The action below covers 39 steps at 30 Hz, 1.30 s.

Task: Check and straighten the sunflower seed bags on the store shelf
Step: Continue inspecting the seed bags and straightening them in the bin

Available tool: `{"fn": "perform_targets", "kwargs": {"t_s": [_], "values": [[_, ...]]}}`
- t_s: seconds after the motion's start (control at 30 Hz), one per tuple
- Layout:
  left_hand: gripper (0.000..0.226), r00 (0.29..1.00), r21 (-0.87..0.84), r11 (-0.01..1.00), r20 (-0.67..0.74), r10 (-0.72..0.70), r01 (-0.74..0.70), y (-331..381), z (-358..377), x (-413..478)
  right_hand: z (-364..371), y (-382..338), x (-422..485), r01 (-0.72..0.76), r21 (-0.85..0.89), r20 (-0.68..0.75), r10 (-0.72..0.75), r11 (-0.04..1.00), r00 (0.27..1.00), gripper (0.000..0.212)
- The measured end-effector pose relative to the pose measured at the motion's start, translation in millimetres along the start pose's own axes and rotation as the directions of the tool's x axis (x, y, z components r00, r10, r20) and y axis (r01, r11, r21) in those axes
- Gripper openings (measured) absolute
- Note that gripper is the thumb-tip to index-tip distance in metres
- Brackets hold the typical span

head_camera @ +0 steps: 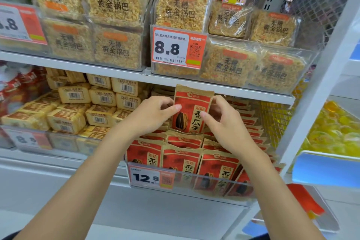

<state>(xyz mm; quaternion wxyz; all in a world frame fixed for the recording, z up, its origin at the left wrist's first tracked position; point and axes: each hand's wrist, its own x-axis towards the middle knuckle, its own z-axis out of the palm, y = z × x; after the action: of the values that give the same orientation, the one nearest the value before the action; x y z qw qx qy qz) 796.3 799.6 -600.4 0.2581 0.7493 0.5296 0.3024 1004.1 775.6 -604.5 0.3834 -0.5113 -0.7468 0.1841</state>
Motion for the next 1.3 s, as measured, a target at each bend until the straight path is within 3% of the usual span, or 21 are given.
{"fn": "perform_targets", "kwargs": {"t_s": [0.07, 0.17, 0.23, 0.33, 0.53, 0.63, 0.73, 0.8, 1.07, 1.3], "values": [[0.027, 0.997, 0.072, 0.997, 0.076, -0.029, 0.024, -2, -4, 0, -1, 2, 2, -0.024, -0.049, 0.049, 0.027, 0.998, 0.998, 0.020], [0.020, 0.988, 0.151, 0.988, 0.148, -0.049, 0.026, -6, -4, -1, 0, 1, 3, -0.027, -0.115, -0.002, 0.027, 0.993, 1.000, 0.011], [0.014, 0.994, 0.078, 0.997, 0.112, -0.014, 0.005, -8, -3, -1, 3, 2, 5, -0.012, -0.245, 0.043, 0.024, 0.970, 0.999, 0.003], [0.016, 0.999, 0.012, 1.000, 0.043, 0.011, -0.012, -7, -7, -1, 8, 0, 6, -0.046, -0.423, 0.162, 0.126, 0.905, 0.979, 0.013], [0.035, 0.972, 0.126, 0.992, 0.228, -0.061, 0.032, -15, -8, -1, 5, 3, 9, -0.009, -0.477, 0.253, 0.147, 0.879, 0.956, 0.028], [0.036, 0.960, 0.139, 0.990, 0.273, -0.054, 0.016, -13, -6, -1, 5, 3, 7, -0.039, -0.398, 0.269, 0.157, 0.917, 0.950, 0.051], [0.037, 0.958, 0.178, 0.984, 0.286, -0.035, -0.017, -14, -4, 0, 0, 0, 12, -0.036, -0.297, 0.156, 0.086, 0.954, 0.984, 0.031], [0.034, 0.967, 0.184, 0.983, 0.254, -0.037, -0.011, -15, -4, 0, -1, -6, 25, -0.007, -0.335, 0.110, 0.046, 0.942, 0.993, 0.033], [0.027, 0.977, 0.098, 0.995, 0.215, -0.003, -0.019, -17, -5, -3, 18, 2, 67, 0.061, -0.593, 0.280, 0.134, 0.803, 0.951, 0.038], [0.024, 0.988, 0.205, 0.978, 0.154, -0.008, -0.024, -14, 0, -6, 23, 2, 56, 0.228, -0.639, 0.308, -0.028, 0.734, 0.951, 0.022]]}}
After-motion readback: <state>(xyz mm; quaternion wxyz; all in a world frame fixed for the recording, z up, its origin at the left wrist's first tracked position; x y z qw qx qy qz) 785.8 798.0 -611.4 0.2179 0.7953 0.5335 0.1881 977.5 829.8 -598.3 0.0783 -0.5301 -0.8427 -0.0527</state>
